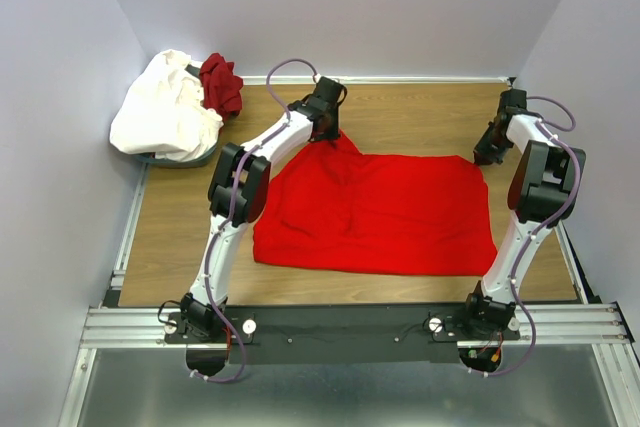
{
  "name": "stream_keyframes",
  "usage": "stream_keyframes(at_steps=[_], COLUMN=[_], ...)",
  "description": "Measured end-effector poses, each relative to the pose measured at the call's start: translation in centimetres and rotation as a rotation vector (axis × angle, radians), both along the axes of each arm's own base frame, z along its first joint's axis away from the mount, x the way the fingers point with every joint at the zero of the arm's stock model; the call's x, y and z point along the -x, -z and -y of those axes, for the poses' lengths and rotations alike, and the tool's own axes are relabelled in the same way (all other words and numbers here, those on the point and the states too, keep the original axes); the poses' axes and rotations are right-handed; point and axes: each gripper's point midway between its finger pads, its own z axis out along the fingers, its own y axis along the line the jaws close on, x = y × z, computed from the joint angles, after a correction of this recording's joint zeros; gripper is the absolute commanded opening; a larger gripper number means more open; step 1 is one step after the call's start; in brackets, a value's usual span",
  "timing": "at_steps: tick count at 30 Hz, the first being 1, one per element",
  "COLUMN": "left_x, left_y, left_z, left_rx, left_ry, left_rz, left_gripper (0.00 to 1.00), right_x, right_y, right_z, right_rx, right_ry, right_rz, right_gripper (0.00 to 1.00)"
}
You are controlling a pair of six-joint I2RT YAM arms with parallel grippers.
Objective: Fold and stack the t-shirts
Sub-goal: Fold the tshirt
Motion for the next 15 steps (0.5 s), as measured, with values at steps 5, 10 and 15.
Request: stream_keyframes(at_steps=[5, 10, 15], left_x=[0.64, 0.79, 0.90], left_y=[0.84, 0.99, 1.13], left_z=[0.02, 0.08, -0.14], left_rx=[-0.010, -0.014, -0.026], left_ry=[0.003, 0.003, -0.004], left_rz=[-0.020, -0.022, -0.022], left_gripper=[0.34, 0.21, 0.21], right_x=[0.30, 0.53, 0.76], right_y=[-0.02, 0.02, 0.01], right_z=[-0.12, -0.20, -0.29], right_rx=[-0.003, -0.005, -0.006], right_ry=[-0.003, -0.003, -0.004], right_rz=[-0.003, -0.006, -0.008], right_gripper=[0.09, 0.09, 0.09])
